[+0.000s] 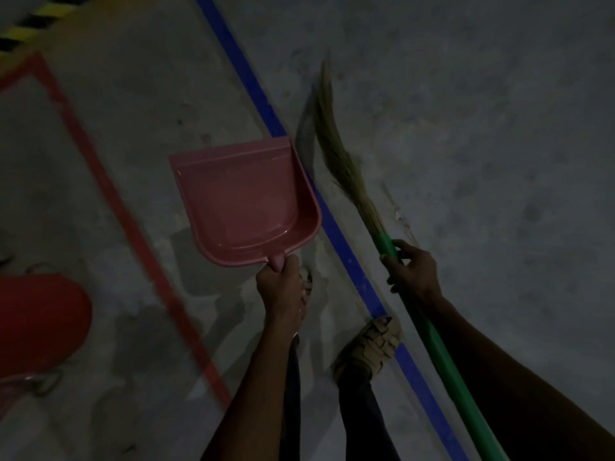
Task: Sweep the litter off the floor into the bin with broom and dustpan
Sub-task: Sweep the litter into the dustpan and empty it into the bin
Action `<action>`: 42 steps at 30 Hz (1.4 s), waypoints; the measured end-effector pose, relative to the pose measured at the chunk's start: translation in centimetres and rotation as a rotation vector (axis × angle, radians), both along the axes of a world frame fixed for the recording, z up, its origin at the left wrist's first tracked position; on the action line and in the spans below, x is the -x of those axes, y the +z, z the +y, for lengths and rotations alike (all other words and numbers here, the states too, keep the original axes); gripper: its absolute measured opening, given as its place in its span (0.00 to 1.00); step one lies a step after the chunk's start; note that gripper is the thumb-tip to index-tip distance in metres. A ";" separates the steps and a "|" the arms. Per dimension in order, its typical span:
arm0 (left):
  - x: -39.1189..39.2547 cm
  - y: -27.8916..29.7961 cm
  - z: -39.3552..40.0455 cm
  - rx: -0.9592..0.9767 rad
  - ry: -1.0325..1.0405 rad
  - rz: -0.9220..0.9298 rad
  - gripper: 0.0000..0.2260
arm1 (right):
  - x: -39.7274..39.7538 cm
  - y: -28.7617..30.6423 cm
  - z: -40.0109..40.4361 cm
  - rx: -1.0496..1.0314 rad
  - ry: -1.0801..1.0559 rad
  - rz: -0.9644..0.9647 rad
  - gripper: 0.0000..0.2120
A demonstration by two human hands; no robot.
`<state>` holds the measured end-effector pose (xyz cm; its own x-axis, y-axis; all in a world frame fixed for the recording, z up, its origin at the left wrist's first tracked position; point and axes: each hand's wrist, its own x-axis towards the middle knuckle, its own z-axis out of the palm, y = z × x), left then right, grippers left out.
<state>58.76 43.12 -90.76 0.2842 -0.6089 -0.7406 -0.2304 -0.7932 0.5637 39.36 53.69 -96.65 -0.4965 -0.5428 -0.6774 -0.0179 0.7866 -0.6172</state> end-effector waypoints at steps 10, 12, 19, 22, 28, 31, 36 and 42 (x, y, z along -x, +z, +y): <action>-1.0 -5.9 0.8 0.026 -0.083 -0.023 0.14 | -1.1 -8.0 -4.7 -0.081 0.047 -0.049 0.22; -0.5 -6.0 1.2 0.030 -0.119 -0.018 0.15 | -1.0 -8.5 -2.6 -0.111 0.037 -0.041 0.18; 3.3 -6.6 4.1 -0.010 -0.346 0.016 0.10 | 0.9 -9.3 11.2 -0.219 0.020 0.025 0.19; 4.7 -7.5 5.7 -0.029 -0.424 0.006 0.10 | 1.3 -9.4 17.3 -0.254 -0.040 0.041 0.19; 7.1 -9.9 9.4 -0.040 -0.497 -0.034 0.15 | 0.8 -11.0 27.0 -0.296 -0.097 0.099 0.18; 7.7 -11.1 10.8 -0.052 -0.541 -0.066 0.15 | 0.1 -11.3 29.5 -0.255 -0.067 0.202 0.25; 7.5 -12.8 12.4 -0.075 -0.702 -0.126 0.15 | -0.5 -10.5 31.0 -0.148 -0.060 0.339 0.27; 5.7 -14.9 12.5 -0.086 -0.919 -0.176 0.12 | 0.1 -11.2 32.1 -0.156 -0.145 0.401 0.24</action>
<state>53.02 55.62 -105.70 -0.1688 -0.5953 -0.7856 -0.8633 -0.2953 0.4093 39.26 85.77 -107.90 -0.7995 -0.3548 -0.4846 -0.1140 0.8818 -0.4576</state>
